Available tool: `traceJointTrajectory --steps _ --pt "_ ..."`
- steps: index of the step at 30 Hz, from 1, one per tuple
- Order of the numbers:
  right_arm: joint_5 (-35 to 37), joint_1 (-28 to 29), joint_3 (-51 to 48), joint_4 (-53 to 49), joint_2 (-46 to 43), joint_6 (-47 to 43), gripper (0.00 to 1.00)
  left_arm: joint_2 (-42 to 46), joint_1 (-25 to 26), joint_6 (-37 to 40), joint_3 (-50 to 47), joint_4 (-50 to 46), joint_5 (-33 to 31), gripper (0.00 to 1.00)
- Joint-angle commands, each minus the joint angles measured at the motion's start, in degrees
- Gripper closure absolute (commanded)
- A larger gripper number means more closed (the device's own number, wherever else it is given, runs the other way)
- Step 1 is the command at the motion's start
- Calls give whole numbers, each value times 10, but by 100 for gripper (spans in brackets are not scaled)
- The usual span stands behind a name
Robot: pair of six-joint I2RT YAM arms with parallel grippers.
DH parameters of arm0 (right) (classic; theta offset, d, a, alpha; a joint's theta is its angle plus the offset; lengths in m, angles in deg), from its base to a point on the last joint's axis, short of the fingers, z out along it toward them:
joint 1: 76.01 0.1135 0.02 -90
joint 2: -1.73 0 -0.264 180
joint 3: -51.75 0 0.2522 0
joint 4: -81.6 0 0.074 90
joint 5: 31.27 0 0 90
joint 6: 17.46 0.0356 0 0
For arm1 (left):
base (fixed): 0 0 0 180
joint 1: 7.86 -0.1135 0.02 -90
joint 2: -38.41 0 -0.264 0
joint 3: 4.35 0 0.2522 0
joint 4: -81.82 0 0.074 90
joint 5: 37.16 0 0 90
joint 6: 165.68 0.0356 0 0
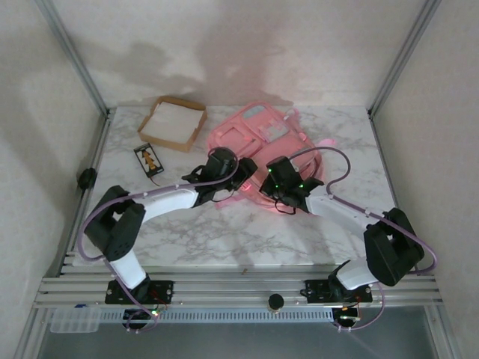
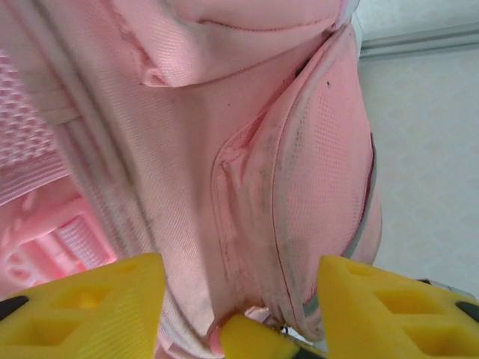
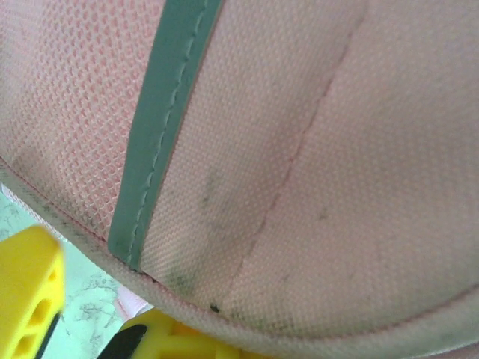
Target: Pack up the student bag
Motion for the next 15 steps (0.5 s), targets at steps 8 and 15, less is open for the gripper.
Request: traceJointTrajectory --steps 8,15 --pt "-31 -17 -18 8 -3 -58 100 -76 23 -45 91 8 -4 59" --pt "-17 -26 -15 -37 -12 -71 100 -79 14 -43 90 -36 -90 95"
